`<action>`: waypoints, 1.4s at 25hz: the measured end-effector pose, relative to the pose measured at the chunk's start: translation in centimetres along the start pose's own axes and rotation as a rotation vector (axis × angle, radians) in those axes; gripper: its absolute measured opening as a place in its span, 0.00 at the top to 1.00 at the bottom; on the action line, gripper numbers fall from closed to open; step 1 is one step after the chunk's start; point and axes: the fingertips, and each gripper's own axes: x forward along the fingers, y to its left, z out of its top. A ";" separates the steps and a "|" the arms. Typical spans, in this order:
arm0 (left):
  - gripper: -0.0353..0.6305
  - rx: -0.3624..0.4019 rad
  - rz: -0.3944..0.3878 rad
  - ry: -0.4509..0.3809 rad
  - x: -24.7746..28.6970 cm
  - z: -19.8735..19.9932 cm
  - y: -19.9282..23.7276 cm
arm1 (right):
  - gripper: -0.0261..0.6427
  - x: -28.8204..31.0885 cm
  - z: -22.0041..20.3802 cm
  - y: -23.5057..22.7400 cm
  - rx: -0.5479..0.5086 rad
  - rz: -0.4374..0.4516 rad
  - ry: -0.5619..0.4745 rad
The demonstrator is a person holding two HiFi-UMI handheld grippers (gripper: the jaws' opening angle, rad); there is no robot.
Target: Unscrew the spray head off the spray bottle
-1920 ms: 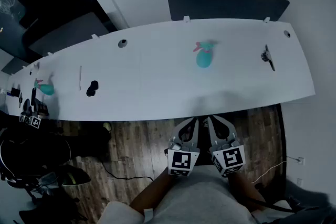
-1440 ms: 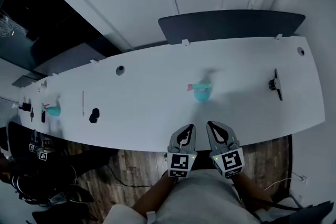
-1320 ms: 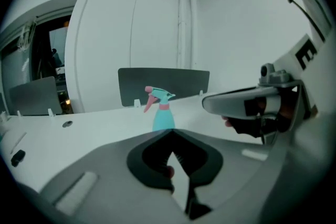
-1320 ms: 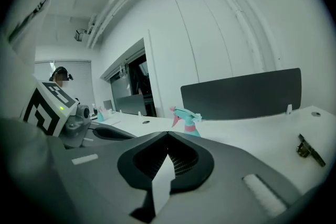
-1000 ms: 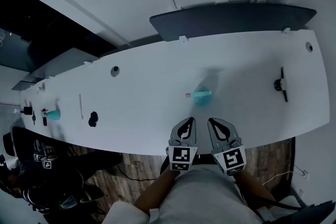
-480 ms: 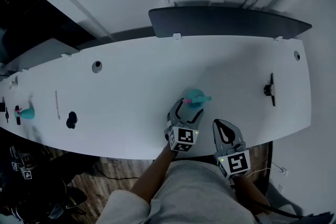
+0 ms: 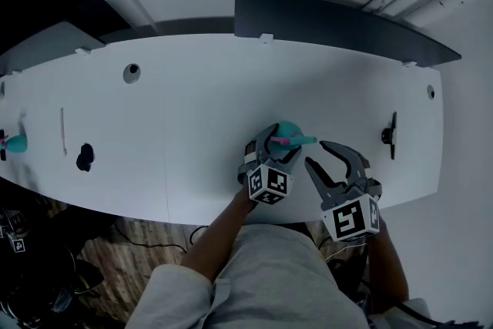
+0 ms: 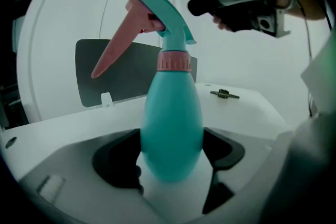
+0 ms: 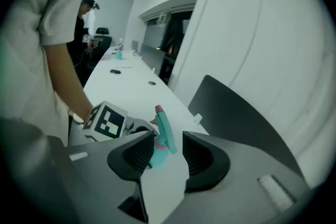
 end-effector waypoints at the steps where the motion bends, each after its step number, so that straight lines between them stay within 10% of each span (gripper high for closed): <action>1: 0.40 0.005 -0.008 -0.003 0.0 0.0 -0.1 | 0.71 0.7 0.1 0.0 -0.078 0.044 0.032; 8: 0.40 0.033 -0.059 -0.012 0.2 0.3 -0.4 | 0.72 4.5 -0.4 1.4 -0.381 0.384 0.223; 17: 0.40 0.050 -0.102 -0.035 -0.1 0.3 -0.3 | 0.82 4.7 -0.9 2.4 -0.608 0.610 0.265; 24: 0.41 0.085 -0.154 -0.029 -0.1 0.1 -0.3 | 0.82 4.6 -0.3 3.4 -1.353 0.640 0.087; 28: 0.41 0.070 -0.141 -0.024 -0.2 0.0 -0.4 | 0.60 2.5 0.6 3.4 -1.021 0.687 0.118; 32: 0.41 0.074 -0.142 -0.024 -0.2 -0.1 -0.3 | 0.58 0.4 5.8 1.4 -0.135 0.629 0.031; 35: 0.41 0.068 -0.124 -0.021 -0.1 -0.1 0.0 | 0.77 0.9 6.4 -2.0 0.419 0.436 0.084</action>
